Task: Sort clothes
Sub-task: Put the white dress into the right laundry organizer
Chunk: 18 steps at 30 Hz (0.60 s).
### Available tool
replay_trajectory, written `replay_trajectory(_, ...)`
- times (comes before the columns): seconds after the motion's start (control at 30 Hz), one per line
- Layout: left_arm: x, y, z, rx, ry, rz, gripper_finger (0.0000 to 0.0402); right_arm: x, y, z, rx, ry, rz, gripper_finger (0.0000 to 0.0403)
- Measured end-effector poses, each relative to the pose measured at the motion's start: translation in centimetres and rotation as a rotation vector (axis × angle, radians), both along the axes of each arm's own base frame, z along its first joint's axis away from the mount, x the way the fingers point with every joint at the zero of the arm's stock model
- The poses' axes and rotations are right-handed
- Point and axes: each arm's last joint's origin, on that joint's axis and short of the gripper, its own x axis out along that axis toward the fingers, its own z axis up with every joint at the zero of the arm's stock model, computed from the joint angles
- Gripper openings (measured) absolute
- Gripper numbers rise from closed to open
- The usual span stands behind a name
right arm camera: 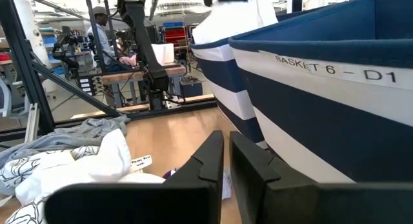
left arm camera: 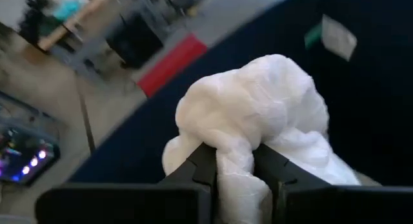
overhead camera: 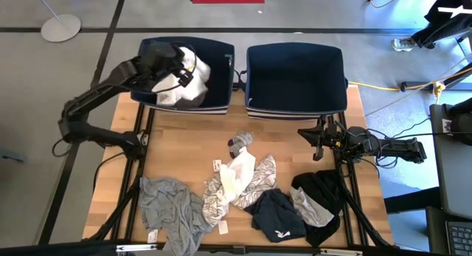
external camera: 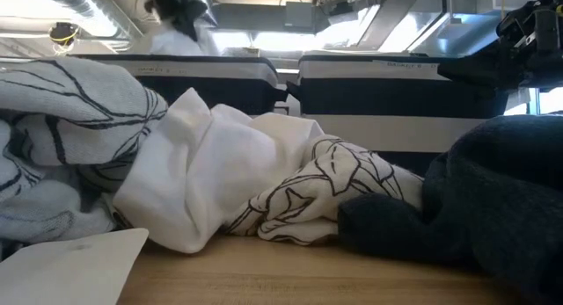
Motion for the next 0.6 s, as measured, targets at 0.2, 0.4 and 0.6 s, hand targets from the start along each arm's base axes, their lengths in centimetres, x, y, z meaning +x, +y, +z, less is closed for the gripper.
replay_trajectory(0.2, 1.5, 2.0, -2.5, -0.131, 0.053, -0.021, 0.0045, 0.0, 0.0, 0.0, 0.0, 0.0, 0.0, 0.003)
replay_trajectory(0.4, 3.1, 3.3, -4.8, -0.223, 0.097, -0.001, 0.0045, 0.0, 0.0, 0.0, 0.0, 0.0, 0.0, 0.003)
replay_trajectory(0.6, 4.3, 4.2, -6.7, -0.275, 0.134, 0.02, 0.0045, 0.0, 0.0, 0.0, 0.0, 0.0, 0.0, 0.003)
